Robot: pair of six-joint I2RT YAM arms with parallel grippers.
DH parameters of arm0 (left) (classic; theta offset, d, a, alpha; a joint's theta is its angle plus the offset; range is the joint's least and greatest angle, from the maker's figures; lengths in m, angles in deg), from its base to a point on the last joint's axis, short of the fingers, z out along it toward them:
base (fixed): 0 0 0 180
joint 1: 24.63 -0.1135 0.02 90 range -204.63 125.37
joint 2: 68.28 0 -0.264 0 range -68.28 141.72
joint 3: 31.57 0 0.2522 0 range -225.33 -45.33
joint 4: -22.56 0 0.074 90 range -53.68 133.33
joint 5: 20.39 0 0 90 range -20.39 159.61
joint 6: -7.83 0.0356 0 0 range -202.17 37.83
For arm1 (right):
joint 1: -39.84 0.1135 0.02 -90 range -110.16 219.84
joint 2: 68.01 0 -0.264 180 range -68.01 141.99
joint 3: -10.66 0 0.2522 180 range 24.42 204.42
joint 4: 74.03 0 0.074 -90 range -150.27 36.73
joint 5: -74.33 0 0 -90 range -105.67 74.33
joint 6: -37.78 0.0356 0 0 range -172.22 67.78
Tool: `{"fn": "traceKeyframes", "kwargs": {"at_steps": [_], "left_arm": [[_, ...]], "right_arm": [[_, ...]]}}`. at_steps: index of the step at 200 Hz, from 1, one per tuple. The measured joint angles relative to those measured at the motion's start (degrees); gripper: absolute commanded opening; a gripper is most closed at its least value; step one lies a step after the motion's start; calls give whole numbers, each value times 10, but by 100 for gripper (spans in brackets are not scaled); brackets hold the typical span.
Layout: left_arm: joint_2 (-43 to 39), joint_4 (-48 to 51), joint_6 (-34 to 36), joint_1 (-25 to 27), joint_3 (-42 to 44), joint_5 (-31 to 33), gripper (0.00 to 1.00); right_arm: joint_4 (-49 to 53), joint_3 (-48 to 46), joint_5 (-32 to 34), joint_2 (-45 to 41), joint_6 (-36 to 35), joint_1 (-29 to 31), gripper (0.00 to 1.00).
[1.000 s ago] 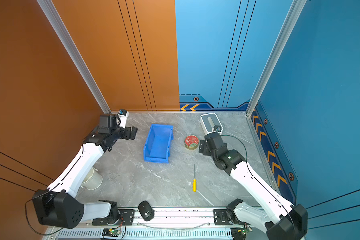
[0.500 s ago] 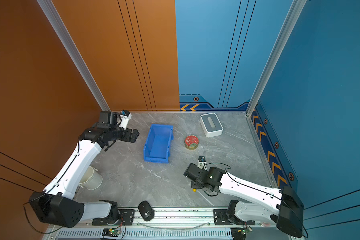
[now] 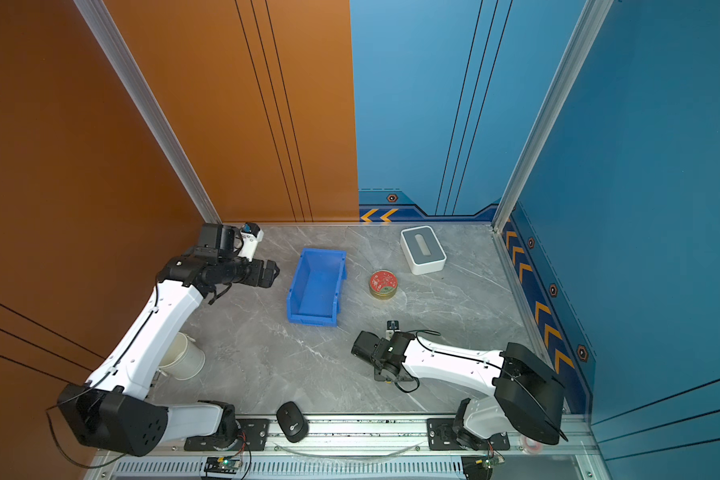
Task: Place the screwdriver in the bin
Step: 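Close the right gripper on the yellow screwdriver handle, then lift the screwdriver with the right gripper and carry it over the blue bin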
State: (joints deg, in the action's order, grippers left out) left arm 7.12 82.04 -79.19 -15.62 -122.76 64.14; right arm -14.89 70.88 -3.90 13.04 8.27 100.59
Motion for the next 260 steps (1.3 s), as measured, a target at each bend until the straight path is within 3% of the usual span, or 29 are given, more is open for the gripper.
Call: {"fn": "traceKeyframes", "kwargs": {"at_steps": [75,180,260], "left_arm": [[-30,19,3,20,0,-52,98],[-38,21,3,28,5,-56,98],[-43,21,7,31,5,-53,98]], "right_arm": [[-47,3,-28,54,0,0,47],[-80,-28,-43,40,20,-12,39],[-85,-42,-43,26,26,-13,21]]}}
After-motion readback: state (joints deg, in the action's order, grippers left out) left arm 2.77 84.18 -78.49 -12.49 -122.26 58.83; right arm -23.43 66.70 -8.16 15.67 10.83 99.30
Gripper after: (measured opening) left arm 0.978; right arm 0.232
